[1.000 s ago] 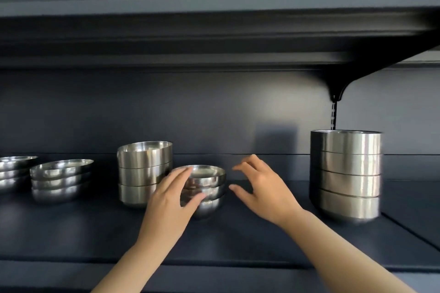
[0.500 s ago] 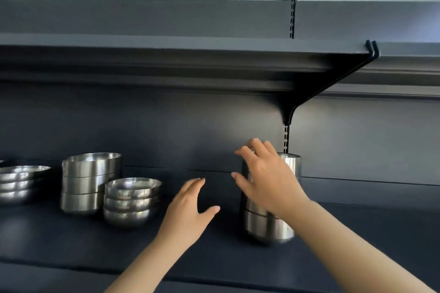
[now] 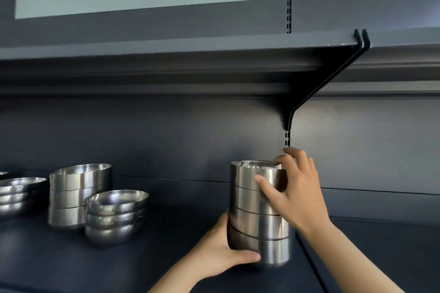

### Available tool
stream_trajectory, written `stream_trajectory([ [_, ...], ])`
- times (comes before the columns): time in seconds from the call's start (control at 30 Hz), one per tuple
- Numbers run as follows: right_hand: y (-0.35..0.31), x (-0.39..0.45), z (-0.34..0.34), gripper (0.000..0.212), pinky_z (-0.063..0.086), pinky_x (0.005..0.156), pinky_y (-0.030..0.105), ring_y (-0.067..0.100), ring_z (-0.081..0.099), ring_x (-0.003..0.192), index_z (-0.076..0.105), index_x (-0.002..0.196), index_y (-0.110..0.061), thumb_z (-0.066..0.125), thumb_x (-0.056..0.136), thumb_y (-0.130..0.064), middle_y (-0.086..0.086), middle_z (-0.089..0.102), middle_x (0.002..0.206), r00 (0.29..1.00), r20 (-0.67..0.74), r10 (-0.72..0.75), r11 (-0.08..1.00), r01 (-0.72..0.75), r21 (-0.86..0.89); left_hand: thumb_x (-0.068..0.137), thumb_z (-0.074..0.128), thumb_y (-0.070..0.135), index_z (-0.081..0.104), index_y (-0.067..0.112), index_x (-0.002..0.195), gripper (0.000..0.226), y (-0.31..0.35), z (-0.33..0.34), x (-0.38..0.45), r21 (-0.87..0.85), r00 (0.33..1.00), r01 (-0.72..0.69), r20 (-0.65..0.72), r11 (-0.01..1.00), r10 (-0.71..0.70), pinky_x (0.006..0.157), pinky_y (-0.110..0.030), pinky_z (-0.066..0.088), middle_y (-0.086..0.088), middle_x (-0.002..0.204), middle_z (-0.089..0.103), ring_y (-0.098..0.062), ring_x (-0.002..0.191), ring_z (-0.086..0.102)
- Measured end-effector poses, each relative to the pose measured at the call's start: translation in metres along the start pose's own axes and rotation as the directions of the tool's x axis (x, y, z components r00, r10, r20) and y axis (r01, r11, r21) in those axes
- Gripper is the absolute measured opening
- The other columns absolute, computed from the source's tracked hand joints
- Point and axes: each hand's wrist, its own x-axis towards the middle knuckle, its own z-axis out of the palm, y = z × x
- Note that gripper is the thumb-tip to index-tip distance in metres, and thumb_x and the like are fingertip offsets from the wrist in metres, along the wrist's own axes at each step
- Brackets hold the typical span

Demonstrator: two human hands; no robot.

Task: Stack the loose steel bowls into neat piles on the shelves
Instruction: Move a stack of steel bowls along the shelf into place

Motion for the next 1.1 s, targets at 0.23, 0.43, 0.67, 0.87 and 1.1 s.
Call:
stream_trajectory([
  [0.23,0.014,-0.024,0.013,0.05,0.036,0.086,0.029,0.011,0.042,0.12,0.04,0.112,-0.041,0.052,0.072,-0.068,-0.014,0.031,0.134,0.988,-0.004,0.154,0.94,-0.145,0.309,0.055,0.087,0.043,0.014,0.05,0.139,0.111,-0.012,0.007,0.008,-0.172,0.997,-0.027,0.07,0.985,0.04,0.109,-0.023,0.034,0.035,0.133,0.042,0.016,0.123,0.039],
  [0.43,0.007,-0.027,0.018,0.069,0.031,0.091,0.008,-0.001,0.037,0.123,0.033,0.132,-0.037,0.052,0.072,-0.066,-0.014,0.033,0.135,0.981,0.026,0.194,0.892,-0.187,0.411,0.056,0.087,0.04,0.005,0.043,0.144,0.121,-0.012,0.009,0.008,-0.211,0.995,-0.023,0.091,0.977,0.043,0.11,-0.024,0.033,0.032,0.138,0.037,0.014,0.125,0.037],
  [0.67,0.011,-0.031,0.023,0.084,0.028,0.086,-0.006,-0.022,0.033,0.121,0.023,0.142,-0.04,0.054,0.068,-0.066,-0.04,0.034,0.131,0.932,0.116,0.344,0.707,-0.338,0.621,0.057,0.087,0.036,-0.001,0.04,0.144,0.124,-0.013,0.012,0.009,-0.248,0.993,-0.017,0.109,0.969,0.045,0.103,-0.01,0.031,0.034,0.137,0.034,0.018,0.124,0.033],
  [0.87,0.008,-0.031,0.024,0.087,0.031,0.093,0.005,-0.017,0.034,0.125,0.019,0.143,-0.043,0.054,0.067,-0.068,-0.042,0.033,0.133,0.928,0.143,0.344,0.716,-0.358,0.599,0.056,0.088,0.03,0.007,0.041,0.144,0.12,-0.01,0.012,0.007,-0.24,0.999,0.012,0.048,0.971,0.0,0.098,-0.009,0.034,0.035,0.129,0.042,0.017,0.119,0.04],
  [1.1,-0.018,-0.023,0.012,0.09,0.032,0.112,0.041,0.005,0.035,0.134,0.017,0.144,-0.038,0.052,0.068,-0.068,-0.013,0.034,0.148,0.948,0.171,0.27,0.772,-0.319,0.549,0.048,0.09,0.038,0.017,0.05,0.137,0.116,-0.005,0.004,-0.01,-0.256,1.0,-0.004,-0.029,0.967,-0.003,0.1,-0.016,0.038,0.037,0.124,0.048,0.015,0.117,0.045],
])
